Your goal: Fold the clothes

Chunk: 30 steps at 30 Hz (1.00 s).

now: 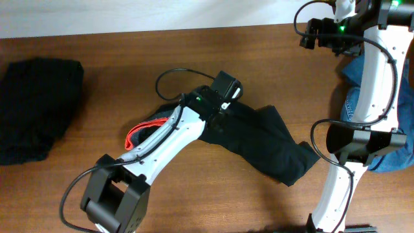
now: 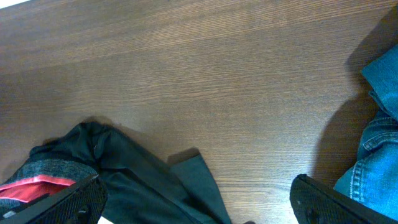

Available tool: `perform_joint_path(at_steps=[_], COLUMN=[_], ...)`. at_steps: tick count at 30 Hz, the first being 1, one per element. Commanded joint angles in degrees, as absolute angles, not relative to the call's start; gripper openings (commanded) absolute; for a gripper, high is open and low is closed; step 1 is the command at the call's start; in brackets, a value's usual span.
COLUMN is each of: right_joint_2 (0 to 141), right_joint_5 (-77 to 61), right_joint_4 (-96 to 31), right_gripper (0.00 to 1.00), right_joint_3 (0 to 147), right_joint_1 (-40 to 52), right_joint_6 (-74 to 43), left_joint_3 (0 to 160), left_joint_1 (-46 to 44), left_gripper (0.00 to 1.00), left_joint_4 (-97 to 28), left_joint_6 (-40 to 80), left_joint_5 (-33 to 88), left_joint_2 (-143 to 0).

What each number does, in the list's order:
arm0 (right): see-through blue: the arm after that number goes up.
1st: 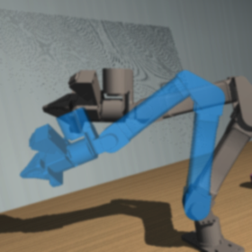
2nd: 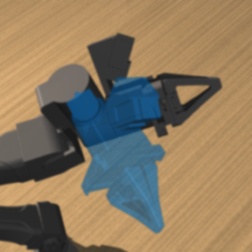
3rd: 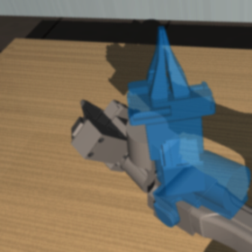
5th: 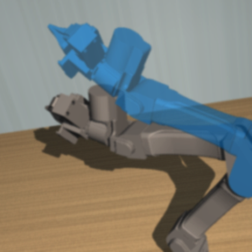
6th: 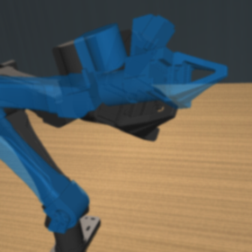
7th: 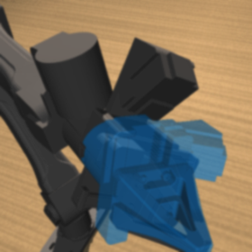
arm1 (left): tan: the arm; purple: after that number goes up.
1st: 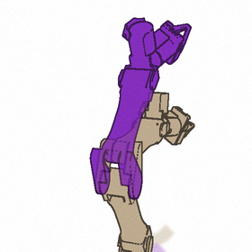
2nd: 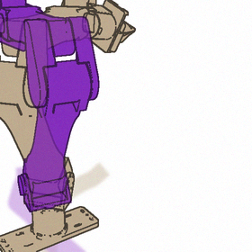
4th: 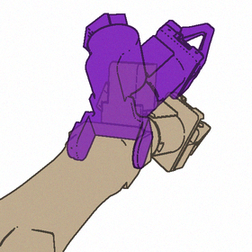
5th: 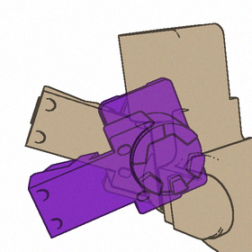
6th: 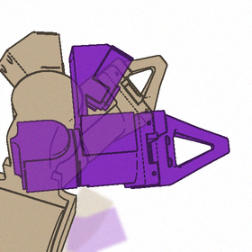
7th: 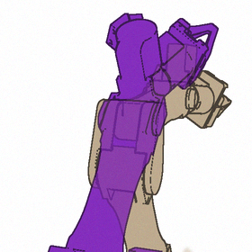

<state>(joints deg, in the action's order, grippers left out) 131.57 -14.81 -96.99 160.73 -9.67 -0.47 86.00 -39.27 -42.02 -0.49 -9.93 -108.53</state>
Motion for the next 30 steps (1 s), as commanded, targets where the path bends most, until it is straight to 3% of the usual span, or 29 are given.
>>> perform_joint_path(at_steps=[1, 12, 22, 26, 30], right_joint_2=[130.6, 130.6, 130.6, 130.6, 130.6], right_joint_5=[-14.3, -14.3, -14.3, -14.3, -14.3], right_joint_4=[-97.3, -97.3, -97.3, -97.3, -97.3], right_gripper=[0.99, 0.99, 0.99, 0.99, 0.99], right_joint_3=[161.4, 161.4, 161.4, 161.4, 161.4], right_joint_1=[-9.8, -9.8, -9.8, -9.8, -9.8], right_joint_6=[-0.9, -0.9, -0.9, -0.9, -0.9], left_joint_3=[86.3, 86.3, 86.3, 86.3, 86.3], left_joint_1=[-39.3, -39.3, -39.2, -39.2, -39.2], left_gripper=[0.52, 0.44, 0.15, 0.16, 0.24], left_joint_4=[-42.2, -41.7, -39.6, -39.6, -39.6], left_joint_6=[0.9, 0.9, 0.9, 0.8, 0.9], left_joint_5=[-9.8, -8.6, -9.1, -9.0, -9.0], left_joint_2=[-110.3, -114.5, -114.6, -114.6, -114.6])
